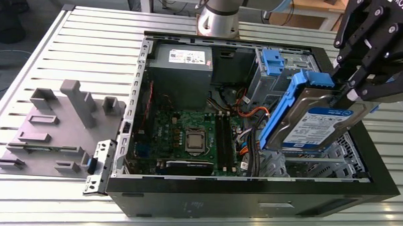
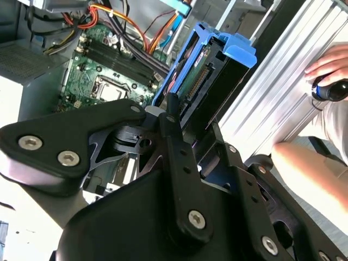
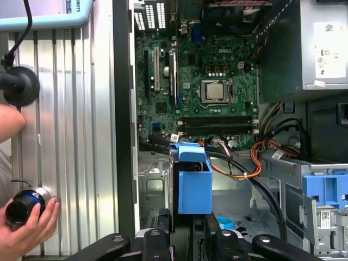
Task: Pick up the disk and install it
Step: 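Insert the disk into the insertion slot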
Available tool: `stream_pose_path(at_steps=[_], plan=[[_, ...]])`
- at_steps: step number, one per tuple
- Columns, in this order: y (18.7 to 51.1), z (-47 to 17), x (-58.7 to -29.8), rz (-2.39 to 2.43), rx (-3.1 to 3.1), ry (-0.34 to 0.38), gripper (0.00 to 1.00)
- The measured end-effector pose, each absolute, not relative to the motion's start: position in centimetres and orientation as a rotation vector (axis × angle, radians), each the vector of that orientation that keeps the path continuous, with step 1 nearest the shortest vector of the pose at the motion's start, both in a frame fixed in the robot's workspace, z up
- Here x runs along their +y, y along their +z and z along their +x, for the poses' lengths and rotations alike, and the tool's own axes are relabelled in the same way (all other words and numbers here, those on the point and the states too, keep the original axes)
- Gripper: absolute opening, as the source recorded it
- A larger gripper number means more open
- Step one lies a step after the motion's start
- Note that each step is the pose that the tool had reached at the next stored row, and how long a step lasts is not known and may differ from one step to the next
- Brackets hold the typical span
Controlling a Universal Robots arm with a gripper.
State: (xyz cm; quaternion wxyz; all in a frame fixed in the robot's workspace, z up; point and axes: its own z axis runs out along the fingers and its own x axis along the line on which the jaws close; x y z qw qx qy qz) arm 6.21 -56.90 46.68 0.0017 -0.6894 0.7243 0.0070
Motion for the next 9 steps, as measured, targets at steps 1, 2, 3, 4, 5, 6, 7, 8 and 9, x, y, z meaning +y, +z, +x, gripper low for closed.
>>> stream_pose_path(at_steps=[1,2,3,4,5,6,7,8,9], plan=[[46.7,6.4,-56.9,-2.164,2.273,0.022,0.35],[46.7,6.6,-56.9,-2.164,2.273,0.022,0.35],[46.6,6.8,-56.9,-2.164,2.273,0.022,0.35],[46.6,7.0,-56.9,-2.164,2.273,0.022,0.35],[46.6,7.2,-56.9,-2.164,2.273,0.022,0.35],[46.6,7.4,-56.9,-2.164,2.273,0.022,0.35],[46.6,7.7,-56.9,-2.163,2.273,0.022,0.35],[46.6,7.9,-56.9,-2.164,2.273,0.022,0.35],[46.6,8.1,-56.9,-2.164,2.273,0.022,0.35]])
